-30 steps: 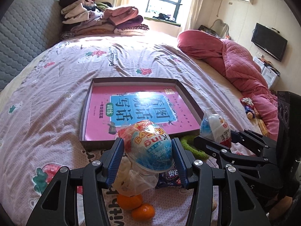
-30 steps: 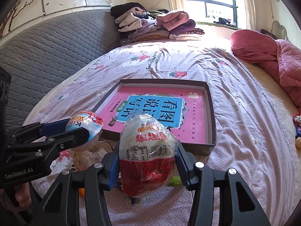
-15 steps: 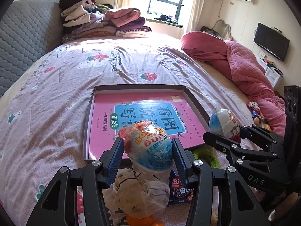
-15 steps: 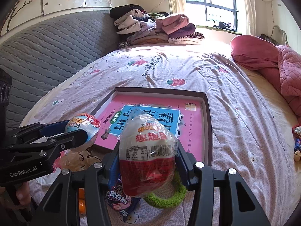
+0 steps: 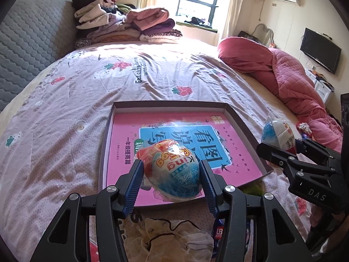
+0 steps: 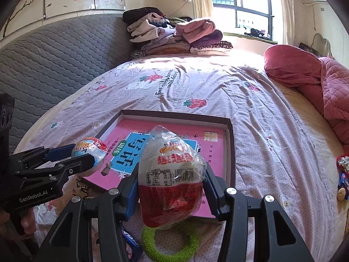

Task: Organize objects
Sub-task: 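Carry the blue egg in left tool while right tool carries red egg toward the box, then lower and release the blue egg in the box while right tool releases the red egg, then withdraw both open tools back from the box, then move right tool to the walnut while left tool approaches the oranges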

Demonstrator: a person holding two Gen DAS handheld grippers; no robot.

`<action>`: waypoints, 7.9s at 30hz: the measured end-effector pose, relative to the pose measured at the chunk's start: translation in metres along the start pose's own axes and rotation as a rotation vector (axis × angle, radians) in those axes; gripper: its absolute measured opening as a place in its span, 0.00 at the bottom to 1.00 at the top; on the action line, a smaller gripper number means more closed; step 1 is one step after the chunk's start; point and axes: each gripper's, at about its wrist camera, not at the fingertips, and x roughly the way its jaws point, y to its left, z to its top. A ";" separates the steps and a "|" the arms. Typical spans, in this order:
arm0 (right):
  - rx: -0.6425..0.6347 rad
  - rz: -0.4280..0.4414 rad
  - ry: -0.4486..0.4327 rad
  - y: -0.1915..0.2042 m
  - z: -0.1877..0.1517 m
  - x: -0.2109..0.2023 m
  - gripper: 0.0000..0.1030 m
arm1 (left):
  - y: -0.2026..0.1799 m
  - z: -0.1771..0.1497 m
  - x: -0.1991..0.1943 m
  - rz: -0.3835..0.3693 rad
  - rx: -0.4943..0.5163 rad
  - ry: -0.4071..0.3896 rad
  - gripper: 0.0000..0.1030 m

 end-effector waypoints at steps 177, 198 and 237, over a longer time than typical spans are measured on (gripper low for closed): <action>-0.001 0.030 -0.069 0.044 -0.078 -0.110 0.60 | -0.022 -0.095 -0.120 0.005 -0.036 -0.004 0.67; -0.008 0.024 -0.019 0.046 -0.108 -0.114 0.60 | -0.031 -0.118 -0.112 0.017 -0.018 0.059 0.67; -0.034 0.021 0.141 0.055 -0.152 -0.084 0.60 | -0.025 -0.151 -0.075 0.051 -0.073 0.198 0.67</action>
